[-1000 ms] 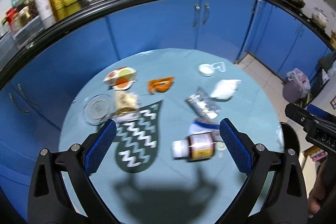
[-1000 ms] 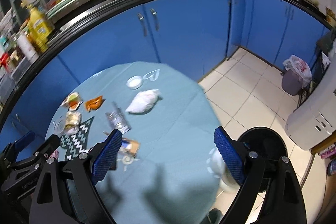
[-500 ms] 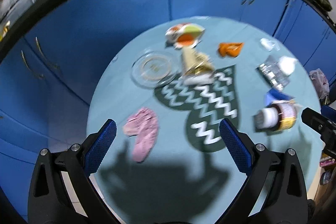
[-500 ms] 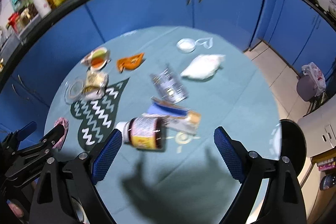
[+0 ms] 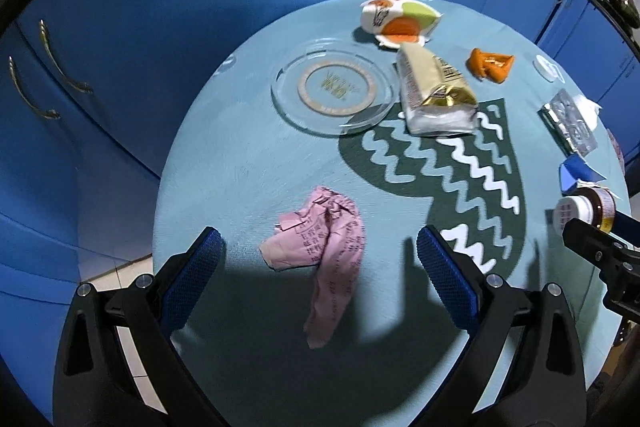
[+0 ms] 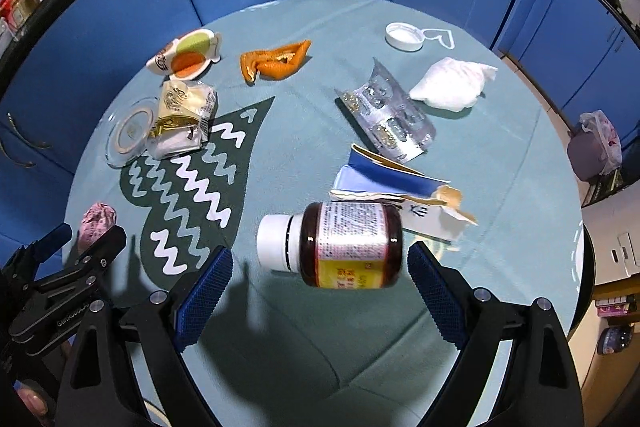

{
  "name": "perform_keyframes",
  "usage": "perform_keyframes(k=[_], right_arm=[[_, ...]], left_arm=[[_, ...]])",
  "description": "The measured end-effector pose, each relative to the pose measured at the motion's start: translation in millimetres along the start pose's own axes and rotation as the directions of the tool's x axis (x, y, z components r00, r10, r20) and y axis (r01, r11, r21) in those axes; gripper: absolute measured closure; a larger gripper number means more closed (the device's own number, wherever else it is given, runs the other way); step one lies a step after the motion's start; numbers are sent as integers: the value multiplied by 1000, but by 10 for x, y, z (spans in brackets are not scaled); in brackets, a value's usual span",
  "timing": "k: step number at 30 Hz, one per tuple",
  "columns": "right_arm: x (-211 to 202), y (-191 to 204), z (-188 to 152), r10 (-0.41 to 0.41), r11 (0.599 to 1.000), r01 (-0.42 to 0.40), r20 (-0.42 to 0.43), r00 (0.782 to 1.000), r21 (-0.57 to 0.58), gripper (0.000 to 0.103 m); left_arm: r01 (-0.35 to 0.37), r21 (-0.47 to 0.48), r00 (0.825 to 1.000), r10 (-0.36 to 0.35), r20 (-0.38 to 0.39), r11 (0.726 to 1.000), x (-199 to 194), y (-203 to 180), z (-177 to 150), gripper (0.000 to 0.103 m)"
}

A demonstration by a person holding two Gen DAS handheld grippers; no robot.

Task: Collect trash
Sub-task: 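Move both tools back over the table toward the pink paper and pill bottle, then grasp the pink crumpled paper with the left tool while the right tool grasps the brown pill bottle, then carry both items to the black bin while the right tool drops the bottle inside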

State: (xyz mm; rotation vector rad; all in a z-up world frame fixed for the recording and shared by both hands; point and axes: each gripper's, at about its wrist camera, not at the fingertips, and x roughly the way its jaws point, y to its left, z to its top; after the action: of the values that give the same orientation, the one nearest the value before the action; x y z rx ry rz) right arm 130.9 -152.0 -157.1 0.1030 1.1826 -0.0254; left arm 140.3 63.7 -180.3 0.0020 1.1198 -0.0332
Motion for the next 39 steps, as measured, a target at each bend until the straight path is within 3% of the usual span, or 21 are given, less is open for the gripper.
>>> perform_keyframes(k=[5,9,11,13,23,39], right_arm=[[72,28,14,-7,1000,7,-13,1000,0,18],[95,56,30,-10,1000,10,-16,1000,-13,36],[78,64,12,-9,1000,9,-11,1000,-22,36],[52,74,-18,-6,1000,6,-7,1000,-25,36],[-324,-72,-28,-16,1000,18,110,994,-13,36],[-765,-784,-5,-30,996,10,227,973,86,36]], left_arm=[[-3,-14,1000,3,-11,1000,51,78,-5,23],[-9,-21,1000,8,-9,1000,40,127,-10,32],[-13,-23,1000,13,-4,1000,17,131,-30,43],[-10,-20,1000,10,-4,1000,-15,132,-34,60],[14,26,997,-16,81,1000,-441,-179,2,64],[25,148,986,-50,162,989,-859,-1055,220,64]])
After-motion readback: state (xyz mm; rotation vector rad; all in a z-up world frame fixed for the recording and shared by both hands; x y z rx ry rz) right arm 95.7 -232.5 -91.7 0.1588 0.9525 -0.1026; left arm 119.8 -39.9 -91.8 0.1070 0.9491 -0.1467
